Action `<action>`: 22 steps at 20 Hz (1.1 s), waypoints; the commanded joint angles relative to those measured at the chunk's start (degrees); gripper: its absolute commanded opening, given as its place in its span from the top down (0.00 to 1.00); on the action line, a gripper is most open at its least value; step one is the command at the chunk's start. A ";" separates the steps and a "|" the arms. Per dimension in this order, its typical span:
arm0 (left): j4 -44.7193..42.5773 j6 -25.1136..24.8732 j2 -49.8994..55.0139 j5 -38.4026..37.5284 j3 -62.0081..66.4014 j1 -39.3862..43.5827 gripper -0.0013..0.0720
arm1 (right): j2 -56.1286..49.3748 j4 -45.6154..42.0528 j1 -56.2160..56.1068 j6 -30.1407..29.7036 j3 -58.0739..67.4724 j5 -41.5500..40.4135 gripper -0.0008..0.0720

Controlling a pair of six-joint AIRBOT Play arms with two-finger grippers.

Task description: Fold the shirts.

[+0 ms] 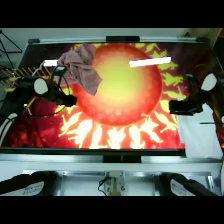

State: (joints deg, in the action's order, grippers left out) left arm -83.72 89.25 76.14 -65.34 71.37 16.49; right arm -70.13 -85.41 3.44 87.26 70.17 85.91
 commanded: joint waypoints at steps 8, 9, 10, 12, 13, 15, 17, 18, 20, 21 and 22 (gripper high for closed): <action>-0.02 -0.02 0.02 0.00 -0.02 -0.04 0.63 | -0.04 0.00 -0.04 0.02 0.04 0.02 0.39; -0.02 -0.02 0.02 0.00 -0.02 -0.04 0.63 | -0.04 0.00 -0.04 0.02 0.04 0.02 0.39; -0.02 -0.02 0.02 0.00 -0.02 -0.04 0.63 | -0.04 0.00 -0.04 0.02 0.04 0.02 0.39; -0.02 0.00 0.02 0.00 -0.02 -0.04 0.63 | -0.04 0.00 -0.04 0.02 0.04 0.02 0.39; -0.02 -0.02 0.02 0.00 -0.02 -0.04 0.63 | -0.04 0.00 -0.04 0.02 0.04 0.02 0.39; -0.02 -0.02 0.02 0.00 -0.02 -0.04 0.63 | -0.04 0.00 -0.04 0.02 0.04 0.02 0.39; 0.22 0.57 0.02 0.02 -0.02 -0.04 0.63 | -0.04 0.00 -0.04 0.02 0.04 0.02 0.39; 0.98 1.88 0.02 0.02 -0.02 -0.04 0.63 | -0.04 0.02 -0.07 0.04 0.04 0.02 0.39; 3.82 3.10 0.13 1.55 -0.02 -0.04 0.63 | -0.04 0.07 -0.04 0.04 0.04 0.00 0.39; 5.62 3.43 0.20 3.06 -0.02 -0.04 0.63 | -0.04 0.09 -0.07 0.07 0.04 -0.02 0.39; 6.40 3.45 0.26 4.50 -0.02 -0.04 0.63 | -0.04 0.26 -0.04 0.09 0.04 -0.22 0.39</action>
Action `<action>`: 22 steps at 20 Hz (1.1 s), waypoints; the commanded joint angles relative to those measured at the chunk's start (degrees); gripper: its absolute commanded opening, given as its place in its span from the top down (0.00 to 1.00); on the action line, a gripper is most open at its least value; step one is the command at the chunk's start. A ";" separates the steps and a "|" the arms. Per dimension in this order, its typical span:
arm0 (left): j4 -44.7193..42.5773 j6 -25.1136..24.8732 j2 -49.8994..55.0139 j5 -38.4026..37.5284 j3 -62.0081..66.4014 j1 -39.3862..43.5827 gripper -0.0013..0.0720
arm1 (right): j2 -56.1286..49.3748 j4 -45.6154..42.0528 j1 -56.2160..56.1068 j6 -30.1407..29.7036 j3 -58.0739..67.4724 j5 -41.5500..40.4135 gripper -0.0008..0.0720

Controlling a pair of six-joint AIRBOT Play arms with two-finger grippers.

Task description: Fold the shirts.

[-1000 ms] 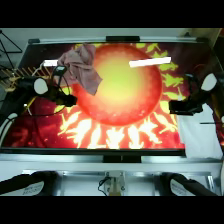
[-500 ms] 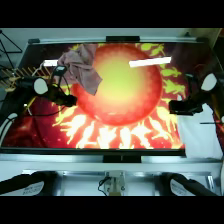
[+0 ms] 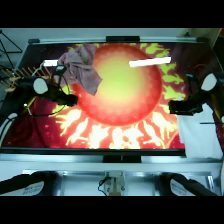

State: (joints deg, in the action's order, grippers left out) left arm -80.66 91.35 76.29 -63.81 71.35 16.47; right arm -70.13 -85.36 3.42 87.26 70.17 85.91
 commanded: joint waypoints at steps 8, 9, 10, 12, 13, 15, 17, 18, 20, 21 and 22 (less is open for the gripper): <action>2.69 1.31 2.62 14.64 0.00 -0.07 0.58 | -0.07 1.20 -0.02 0.61 0.04 -14.53 0.39; 2.69 1.42 3.52 16.00 0.00 -0.02 0.17 | -0.07 1.60 -0.04 0.68 0.04 -16.04 0.39; 2.67 2.84 4.66 17.59 0.24 -0.22 0.00 | -0.07 2.89 -0.04 0.66 0.04 -17.31 0.39; 2.71 2.38 9.16 16.15 3.91 -2.32 0.00 | -0.07 5.68 -0.04 0.68 0.04 -18.32 0.39; 2.71 2.38 12.37 14.53 7.21 -3.82 0.00 | -0.07 7.52 -0.04 0.63 0.04 -18.27 0.39; 3.65 2.43 19.02 13.09 14.53 -6.29 0.00 | -0.07 10.67 -0.07 0.63 0.04 -18.27 0.39; 7.30 2.36 25.66 13.86 21.92 -7.89 0.00 | -0.07 13.11 -0.07 0.61 0.04 -18.23 0.39; 8.37 2.38 29.16 13.73 25.73 -8.31 0.00 | -0.07 13.68 -0.07 0.63 0.04 -18.25 0.39; 9.70 2.38 35.15 11.98 32.06 -8.35 0.00 | -0.07 14.97 -0.07 0.63 0.04 -17.92 0.39; 11.34 2.38 37.81 11.69 34.47 -8.24 0.00 | -0.07 15.65 -0.07 0.63 0.04 -17.68 0.39; 13.60 2.38 39.87 11.82 36.13 -8.24 0.00 | -0.07 16.20 -0.07 0.63 0.04 -17.51 0.39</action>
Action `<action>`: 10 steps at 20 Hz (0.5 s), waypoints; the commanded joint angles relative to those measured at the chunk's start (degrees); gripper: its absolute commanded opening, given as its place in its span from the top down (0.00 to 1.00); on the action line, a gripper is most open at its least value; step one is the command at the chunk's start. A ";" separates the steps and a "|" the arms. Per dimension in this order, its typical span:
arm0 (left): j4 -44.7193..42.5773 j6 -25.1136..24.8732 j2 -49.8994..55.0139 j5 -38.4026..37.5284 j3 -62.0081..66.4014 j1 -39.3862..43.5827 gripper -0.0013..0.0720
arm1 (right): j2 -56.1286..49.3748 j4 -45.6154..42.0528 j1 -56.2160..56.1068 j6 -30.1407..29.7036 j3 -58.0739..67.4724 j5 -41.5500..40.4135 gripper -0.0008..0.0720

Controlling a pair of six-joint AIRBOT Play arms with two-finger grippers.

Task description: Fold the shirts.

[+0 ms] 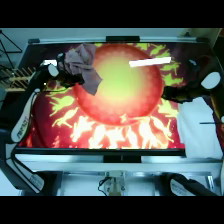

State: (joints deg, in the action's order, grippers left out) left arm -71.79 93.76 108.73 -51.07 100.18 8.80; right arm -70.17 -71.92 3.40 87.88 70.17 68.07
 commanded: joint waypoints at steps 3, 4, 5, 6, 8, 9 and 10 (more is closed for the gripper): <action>10.23 -0.04 11.28 -0.44 9.20 -0.57 0.18 | -0.02 3.80 -0.04 0.09 0.04 0.48 0.39; 11.34 -0.04 12.00 -0.28 9.20 -0.57 0.25 | 0.00 4.63 -0.04 0.07 0.04 0.48 0.39; 11.80 -0.02 12.52 0.00 9.20 -0.55 0.25 | 0.00 5.75 -0.04 0.04 0.04 0.48 0.39; 11.87 0.00 12.92 0.20 9.20 -0.57 0.29 | 0.00 6.47 -0.04 0.02 0.04 0.48 0.39; 12.35 -0.22 12.76 -0.07 9.31 -1.03 0.94 | 0.00 7.65 -0.04 0.02 0.04 1.01 0.39; 13.40 -0.22 12.22 -0.57 9.84 -1.40 0.95 | 0.00 7.91 -0.04 0.00 0.04 1.73 0.39; 14.08 -0.22 11.23 -0.61 10.47 -1.55 0.95 | 0.00 7.91 -0.04 0.00 0.04 2.38 0.39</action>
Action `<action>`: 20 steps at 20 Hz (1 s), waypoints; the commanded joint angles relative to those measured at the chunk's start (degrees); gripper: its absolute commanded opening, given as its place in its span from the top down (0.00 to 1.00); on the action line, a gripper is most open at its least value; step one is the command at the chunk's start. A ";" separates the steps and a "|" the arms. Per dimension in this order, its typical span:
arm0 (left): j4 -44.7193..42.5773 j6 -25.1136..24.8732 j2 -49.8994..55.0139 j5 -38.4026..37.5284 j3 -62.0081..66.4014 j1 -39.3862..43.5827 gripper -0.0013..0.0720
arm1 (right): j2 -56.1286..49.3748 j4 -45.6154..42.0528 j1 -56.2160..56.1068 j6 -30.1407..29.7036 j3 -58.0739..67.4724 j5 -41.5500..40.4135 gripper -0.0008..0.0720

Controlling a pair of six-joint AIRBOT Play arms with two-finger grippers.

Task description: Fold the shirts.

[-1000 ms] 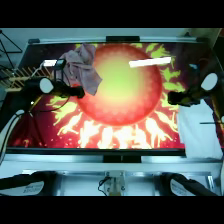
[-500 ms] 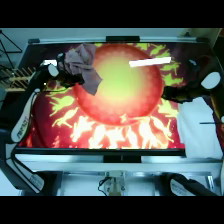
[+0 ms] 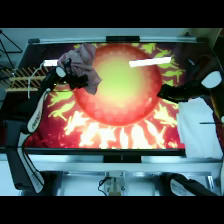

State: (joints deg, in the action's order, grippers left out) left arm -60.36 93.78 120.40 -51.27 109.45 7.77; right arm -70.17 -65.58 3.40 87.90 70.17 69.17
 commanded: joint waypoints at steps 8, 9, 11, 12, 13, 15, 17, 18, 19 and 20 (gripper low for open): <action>2.29 -15.41 -29.79 -1.38 4.11 6.19 0.95 | 13.75 -9.60 0.00 -1.73 0.24 4.35 0.39; 2.27 -13.62 -32.92 -2.23 4.11 7.67 0.95 | 16.96 -12.24 0.00 -1.73 0.24 4.33 0.39; 2.05 -11.45 -37.48 -4.35 4.09 12.00 0.95 | 23.78 -17.75 0.00 -1.68 0.24 4.35 0.39; 1.70 -11.43 -38.42 -5.27 4.09 14.53 0.95 | 27.34 -20.31 0.00 -1.49 0.24 4.42 0.39; 0.74 -11.41 -38.58 -6.29 4.04 17.62 0.95 | 30.51 -21.97 0.00 -1.49 0.24 4.44 0.39; -1.31 -11.10 -37.44 -6.93 2.69 23.63 0.95 | 36.44 -23.65 0.00 -1.49 0.24 4.48 0.39; -1.60 -7.28 -34.77 -6.25 -0.94 29.62 0.95 | 40.87 -23.34 0.00 -1.18 0.22 5.09 0.39; -1.60 -6.19 -33.00 -5.70 -2.82 32.26 0.95 | 42.27 -23.37 0.00 -0.28 0.22 6.03 0.39; -1.55 -5.77 -30.62 -5.49 -4.42 34.82 0.95 | 43.17 -23.37 0.00 0.76 0.22 7.63 0.39; -1.55 -5.79 -28.24 -5.64 -5.42 36.87 0.95 | 43.25 -23.30 0.00 1.57 0.22 9.84 0.39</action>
State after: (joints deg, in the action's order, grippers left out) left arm -61.39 85.82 88.18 -57.08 107.42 37.85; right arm -30.63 -87.50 3.38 87.46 70.39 75.57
